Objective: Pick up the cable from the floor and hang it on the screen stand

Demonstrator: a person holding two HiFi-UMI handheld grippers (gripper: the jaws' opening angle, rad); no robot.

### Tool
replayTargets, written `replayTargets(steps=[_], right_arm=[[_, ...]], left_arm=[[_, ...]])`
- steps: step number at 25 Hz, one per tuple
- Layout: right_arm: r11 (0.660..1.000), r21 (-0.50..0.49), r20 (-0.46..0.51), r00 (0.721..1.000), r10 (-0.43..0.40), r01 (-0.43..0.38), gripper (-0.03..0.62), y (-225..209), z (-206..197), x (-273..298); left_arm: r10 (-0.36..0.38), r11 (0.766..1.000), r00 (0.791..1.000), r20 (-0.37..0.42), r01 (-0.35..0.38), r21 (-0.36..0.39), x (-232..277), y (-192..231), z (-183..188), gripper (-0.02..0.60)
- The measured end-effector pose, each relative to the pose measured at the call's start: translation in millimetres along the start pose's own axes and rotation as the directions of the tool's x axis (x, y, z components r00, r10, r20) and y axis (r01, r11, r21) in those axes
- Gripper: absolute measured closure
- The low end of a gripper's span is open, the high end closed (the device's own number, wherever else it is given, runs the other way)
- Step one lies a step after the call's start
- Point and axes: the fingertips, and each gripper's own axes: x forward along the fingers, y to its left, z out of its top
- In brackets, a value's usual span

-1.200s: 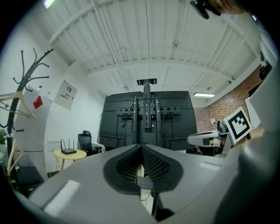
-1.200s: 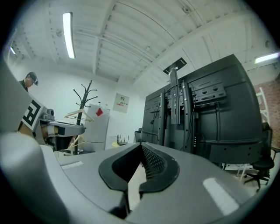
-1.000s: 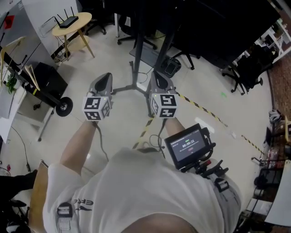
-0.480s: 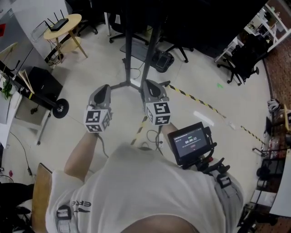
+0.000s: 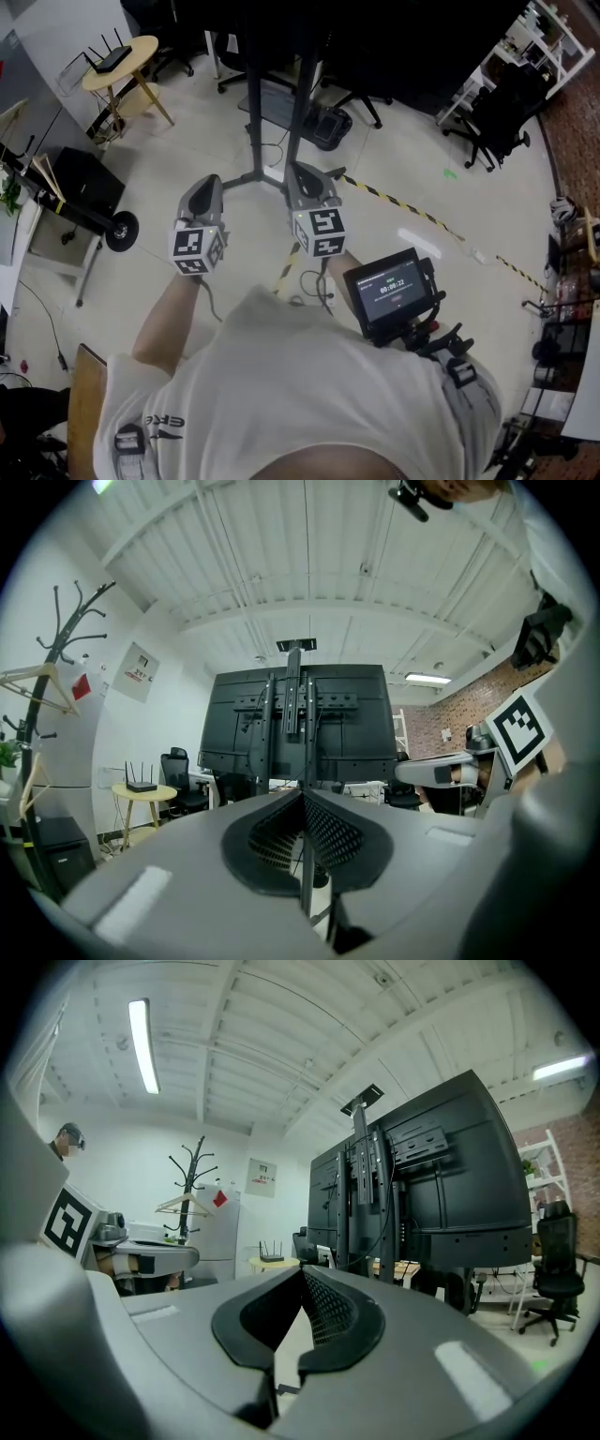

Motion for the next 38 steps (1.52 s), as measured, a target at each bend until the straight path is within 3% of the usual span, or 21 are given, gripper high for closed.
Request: replayTargets(steps=[27,38], right_arm=[[1.0,0.015,0.032,1.0,-0.001,0.001,0.582,-2.1,5.5,0.6],[1.0,0.013,0.026,1.0,-0.013,0.012,0.583,-4.9,6.5,2.6]], left_arm=[[0.042,0.999,0.999,0.025,-0.042,0.002,-3.5,13.1,7.5,0.578],[0.028,1.0,0.999,0.032,-0.028,-0.003,3.5,10.3,11.9,0.578]])
